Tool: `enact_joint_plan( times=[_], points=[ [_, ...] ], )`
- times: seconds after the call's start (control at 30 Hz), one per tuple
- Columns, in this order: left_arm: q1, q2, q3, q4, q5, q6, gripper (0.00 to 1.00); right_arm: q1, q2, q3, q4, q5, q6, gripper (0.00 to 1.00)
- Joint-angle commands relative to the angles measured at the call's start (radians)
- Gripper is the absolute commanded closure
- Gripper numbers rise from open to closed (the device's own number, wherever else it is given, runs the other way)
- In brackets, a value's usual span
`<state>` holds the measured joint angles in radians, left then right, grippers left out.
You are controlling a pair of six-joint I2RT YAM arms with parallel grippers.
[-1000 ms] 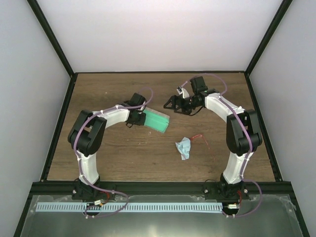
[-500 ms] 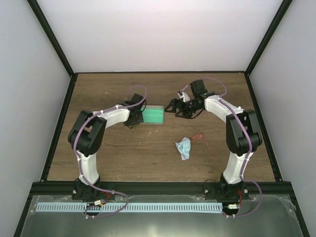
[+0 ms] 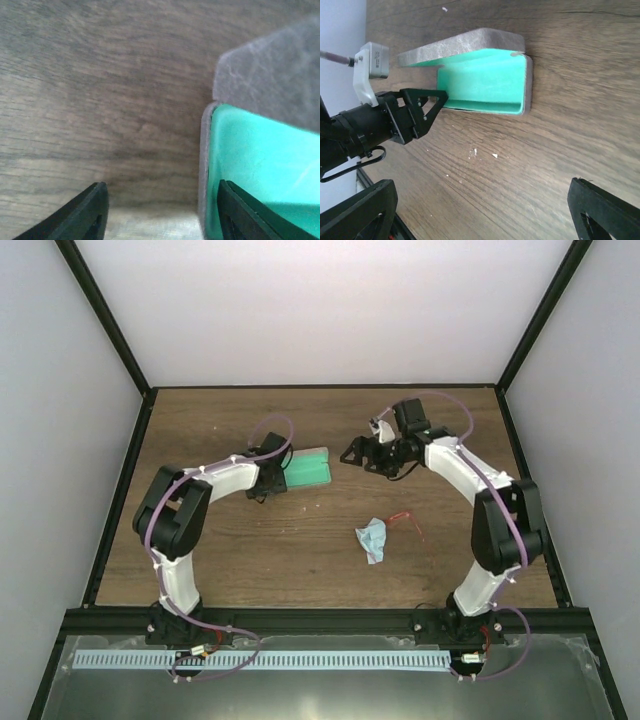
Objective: Organize the sunglasses
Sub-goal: Adjust the sunglasses case at the center of the board.
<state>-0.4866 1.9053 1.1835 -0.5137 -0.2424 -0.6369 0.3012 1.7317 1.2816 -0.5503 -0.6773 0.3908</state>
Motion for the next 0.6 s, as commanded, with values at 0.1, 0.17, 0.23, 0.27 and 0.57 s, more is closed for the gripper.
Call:
enact_joint_plan(
  times=[0.1,0.17,0.23,0.27,0.57],
  points=[
    [-0.006,-0.170,-0.086,0.052,0.075,0.057,0.32,-0.011,-0.261,-0.130,-0.148,0.307,0.058,0.06],
    [-0.013,-0.212,-0.095,0.080,0.098,0.075,0.28,-0.007,-0.329,-0.190,-0.188,0.320,0.068,0.07],
    [-0.018,-0.239,-0.090,0.086,0.101,0.088,0.21,0.002,-0.388,-0.259,-0.212,0.320,0.091,0.09],
    [-0.018,-0.249,-0.084,0.087,0.106,0.094,0.19,0.005,-0.418,-0.295,-0.216,0.311,0.099,0.11],
    [-0.020,-0.311,-0.029,0.063,0.136,0.065,0.15,0.009,-0.424,-0.449,-0.174,0.216,0.132,0.24]
  ],
)
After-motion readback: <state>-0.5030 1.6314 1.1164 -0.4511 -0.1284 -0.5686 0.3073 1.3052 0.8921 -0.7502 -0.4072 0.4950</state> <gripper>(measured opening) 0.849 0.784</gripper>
